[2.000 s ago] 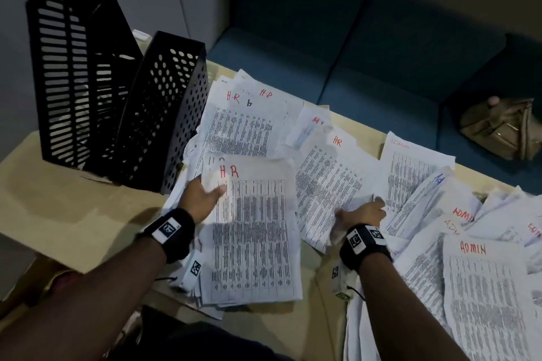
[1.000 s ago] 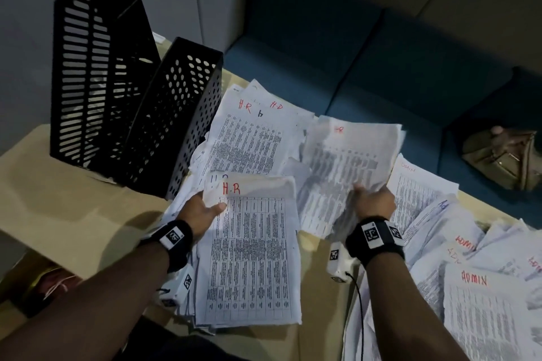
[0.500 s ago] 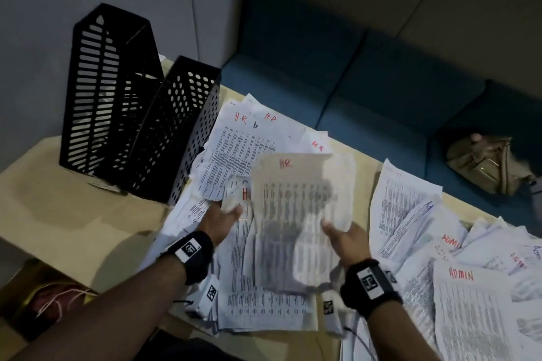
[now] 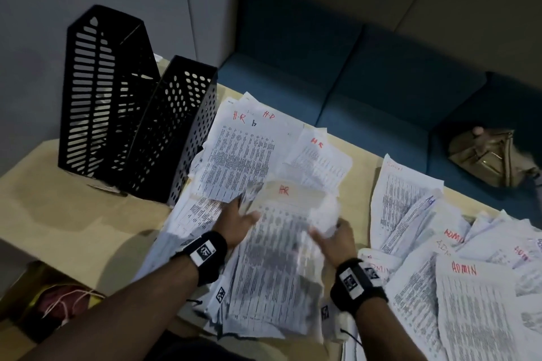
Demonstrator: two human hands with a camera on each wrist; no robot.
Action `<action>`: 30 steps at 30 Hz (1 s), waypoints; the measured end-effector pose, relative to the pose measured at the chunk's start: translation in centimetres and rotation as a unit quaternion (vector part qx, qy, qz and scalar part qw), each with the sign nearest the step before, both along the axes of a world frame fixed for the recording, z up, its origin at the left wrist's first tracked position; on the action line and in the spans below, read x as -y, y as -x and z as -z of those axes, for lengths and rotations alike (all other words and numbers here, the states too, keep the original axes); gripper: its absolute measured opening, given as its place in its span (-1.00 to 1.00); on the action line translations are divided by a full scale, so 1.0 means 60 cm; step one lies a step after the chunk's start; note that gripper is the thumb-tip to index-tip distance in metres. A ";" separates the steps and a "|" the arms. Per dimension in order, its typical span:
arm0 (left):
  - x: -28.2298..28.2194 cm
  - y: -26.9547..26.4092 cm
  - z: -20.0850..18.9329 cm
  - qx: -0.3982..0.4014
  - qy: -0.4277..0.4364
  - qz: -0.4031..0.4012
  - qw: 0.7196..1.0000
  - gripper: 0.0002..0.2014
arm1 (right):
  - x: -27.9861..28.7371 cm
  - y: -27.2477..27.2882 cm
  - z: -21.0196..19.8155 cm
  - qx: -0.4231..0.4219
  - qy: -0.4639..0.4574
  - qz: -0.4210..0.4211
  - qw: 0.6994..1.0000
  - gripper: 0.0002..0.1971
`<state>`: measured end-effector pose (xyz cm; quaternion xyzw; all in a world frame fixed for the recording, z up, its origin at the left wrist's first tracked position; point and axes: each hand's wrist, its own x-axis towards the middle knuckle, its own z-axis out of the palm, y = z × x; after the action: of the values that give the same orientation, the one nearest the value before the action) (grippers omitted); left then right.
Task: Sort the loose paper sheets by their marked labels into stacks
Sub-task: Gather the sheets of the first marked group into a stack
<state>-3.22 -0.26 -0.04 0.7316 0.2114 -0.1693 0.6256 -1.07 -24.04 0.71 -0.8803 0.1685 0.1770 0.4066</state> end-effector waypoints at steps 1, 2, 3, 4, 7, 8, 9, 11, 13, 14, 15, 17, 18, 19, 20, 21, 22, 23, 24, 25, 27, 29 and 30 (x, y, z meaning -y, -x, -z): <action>0.004 0.002 -0.004 -0.009 0.024 0.013 1.000 -0.75 | 0.009 -0.013 -0.002 0.008 -0.055 0.050 0.997 -0.39; 0.008 0.003 -0.009 -0.016 0.035 0.032 0.999 -0.83 | 0.016 -0.025 -0.004 0.022 -0.089 0.084 0.992 -0.28; 0.012 0.004 -0.011 -0.015 0.052 0.046 0.997 -0.84 | 0.021 -0.034 -0.004 0.032 -0.090 0.085 0.992 -0.22; 0.014 0.006 -0.013 -0.013 0.072 0.056 0.996 -0.83 | 0.025 -0.040 0.002 0.042 -0.093 0.078 0.992 -0.20; 0.023 0.010 -0.020 0.009 0.119 0.057 0.991 -0.65 | 0.015 -0.049 0.009 0.090 -0.065 0.013 0.994 -0.32; 0.025 0.010 -0.020 0.011 0.124 0.051 0.991 -0.62 | 0.012 -0.049 0.015 0.096 -0.058 -0.001 0.994 -0.37; 0.027 0.008 -0.019 0.016 0.125 0.048 0.991 -0.57 | 0.006 -0.048 0.015 0.097 -0.058 -0.009 0.994 -0.39; 0.028 0.003 -0.019 0.039 0.113 0.059 0.991 -0.44 | 0.003 -0.044 0.025 0.087 -0.061 -0.027 0.994 -0.38; 0.029 -0.004 -0.021 0.069 0.086 0.081 0.991 -0.45 | -0.004 -0.038 0.019 0.082 -0.057 -0.044 0.994 -0.42; 0.029 -0.007 -0.022 0.082 0.063 0.093 0.990 -0.49 | -0.008 -0.036 0.014 0.089 -0.058 -0.046 0.993 -0.45; 0.028 -0.010 -0.022 0.095 0.041 0.105 0.989 -0.49 | -0.010 -0.033 0.008 0.104 -0.054 -0.048 0.992 -0.43; 0.025 -0.011 -0.021 0.101 0.019 0.125 0.987 -0.48 | -0.007 -0.032 0.011 0.154 -0.023 -0.076 0.985 -0.26; 0.022 -0.011 -0.019 0.101 0.019 0.129 0.986 -0.47 | -0.005 -0.033 0.013 0.173 -0.007 -0.094 0.980 -0.22; 0.019 -0.010 -0.016 0.103 0.026 0.132 0.985 -0.43 | -0.006 -0.034 0.012 0.180 0.006 -0.114 0.977 -0.22; 0.015 -0.010 -0.014 0.106 0.041 0.136 0.984 -0.33 | -0.009 -0.035 0.009 0.182 0.020 -0.139 0.973 -0.26; 0.012 -0.011 -0.013 0.108 0.059 0.136 0.983 -0.24 | -0.014 -0.035 0.005 0.173 0.032 -0.165 0.970 -0.34; 0.010 -0.013 -0.012 0.108 0.067 0.139 0.982 -0.17 | -0.018 -0.037 0.002 0.159 0.041 -0.183 0.969 -0.41; 0.008 -0.016 -0.010 0.110 0.064 0.143 0.982 -0.15 | -0.021 -0.038 0.001 0.148 0.046 -0.190 0.969 -0.46; 0.008 -0.017 -0.008 0.107 0.053 0.150 0.982 -0.15 | -0.022 -0.040 0.002 0.142 0.045 -0.189 0.971 -0.46; 0.007 -0.019 -0.007 0.102 0.046 0.156 0.981 -0.16 | -0.024 -0.042 0.004 0.136 0.042 -0.182 0.973 -0.43; 0.006 -0.021 -0.005 0.086 0.036 0.162 0.982 -0.21 | -0.029 -0.050 0.005 0.125 0.032 -0.164 0.978 -0.39; 0.002 -0.022 -0.009 0.062 0.024 0.159 0.985 -0.27 | -0.034 -0.060 0.009 0.112 0.047 -0.178 0.977 -0.52; 0.000 -0.023 -0.010 0.053 0.018 0.158 0.986 -0.25 | -0.036 -0.063 0.013 0.102 0.062 -0.197 0.973 -0.60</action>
<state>-1.81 -0.29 0.59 0.7524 0.0562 -0.2310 0.6143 2.74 -21.90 -0.05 -0.9330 -0.0403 0.1525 0.3233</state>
